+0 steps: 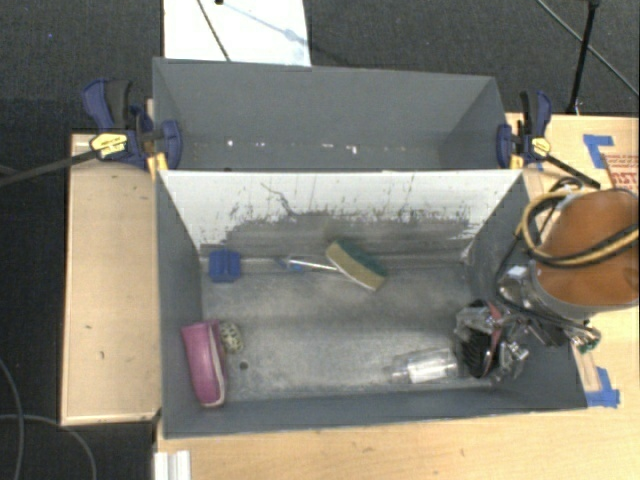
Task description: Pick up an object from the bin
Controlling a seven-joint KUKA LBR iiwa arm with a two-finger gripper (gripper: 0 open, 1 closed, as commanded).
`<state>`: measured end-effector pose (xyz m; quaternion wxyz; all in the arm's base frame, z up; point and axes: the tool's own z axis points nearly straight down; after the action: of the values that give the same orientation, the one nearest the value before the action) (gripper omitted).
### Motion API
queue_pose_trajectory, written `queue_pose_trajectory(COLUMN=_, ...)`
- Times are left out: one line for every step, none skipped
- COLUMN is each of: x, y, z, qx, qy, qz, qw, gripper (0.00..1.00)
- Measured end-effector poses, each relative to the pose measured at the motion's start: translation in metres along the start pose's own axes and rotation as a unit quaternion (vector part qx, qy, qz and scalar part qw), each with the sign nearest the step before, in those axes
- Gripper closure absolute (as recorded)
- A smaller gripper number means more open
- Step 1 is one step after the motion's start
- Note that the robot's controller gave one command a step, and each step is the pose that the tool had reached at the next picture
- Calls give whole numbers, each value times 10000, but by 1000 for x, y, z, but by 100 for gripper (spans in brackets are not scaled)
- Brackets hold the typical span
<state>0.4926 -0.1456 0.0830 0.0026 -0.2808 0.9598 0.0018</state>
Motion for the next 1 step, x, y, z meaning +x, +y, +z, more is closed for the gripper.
queue_pose_trajectory(x=1, y=-1, z=0, qx=2, qy=9, qz=1, qw=10000, gripper=0)
